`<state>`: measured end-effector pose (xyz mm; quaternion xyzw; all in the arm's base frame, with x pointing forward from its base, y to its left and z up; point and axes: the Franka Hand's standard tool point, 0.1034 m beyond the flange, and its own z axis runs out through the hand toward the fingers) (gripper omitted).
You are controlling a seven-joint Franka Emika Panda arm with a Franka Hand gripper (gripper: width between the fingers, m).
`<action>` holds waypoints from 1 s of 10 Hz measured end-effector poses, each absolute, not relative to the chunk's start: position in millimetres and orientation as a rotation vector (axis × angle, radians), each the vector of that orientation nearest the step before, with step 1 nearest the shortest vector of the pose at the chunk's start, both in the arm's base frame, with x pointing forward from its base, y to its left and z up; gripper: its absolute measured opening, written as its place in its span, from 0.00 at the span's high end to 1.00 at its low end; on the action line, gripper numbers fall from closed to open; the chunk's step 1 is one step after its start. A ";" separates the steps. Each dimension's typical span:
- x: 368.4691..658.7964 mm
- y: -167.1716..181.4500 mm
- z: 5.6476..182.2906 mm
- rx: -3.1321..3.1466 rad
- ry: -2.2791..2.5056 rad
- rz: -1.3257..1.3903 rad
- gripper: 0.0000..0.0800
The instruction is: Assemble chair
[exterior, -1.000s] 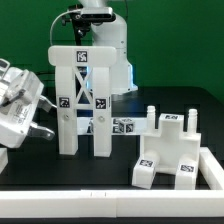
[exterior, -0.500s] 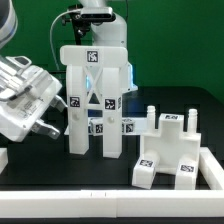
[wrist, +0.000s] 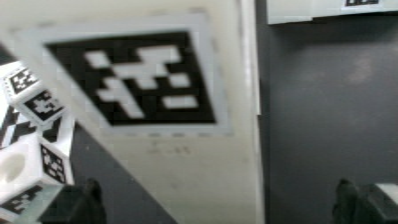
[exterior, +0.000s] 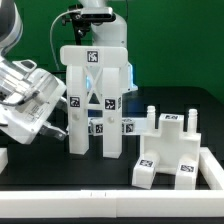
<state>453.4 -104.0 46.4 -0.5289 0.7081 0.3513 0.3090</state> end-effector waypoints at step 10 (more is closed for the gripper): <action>463.1 -96.9 50.5 -1.394 1.873 0.941 0.64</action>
Offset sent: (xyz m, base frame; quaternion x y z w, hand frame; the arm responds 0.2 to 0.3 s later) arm 0.0000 0.0000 0.0000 0.0000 0.0000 0.0000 1.0000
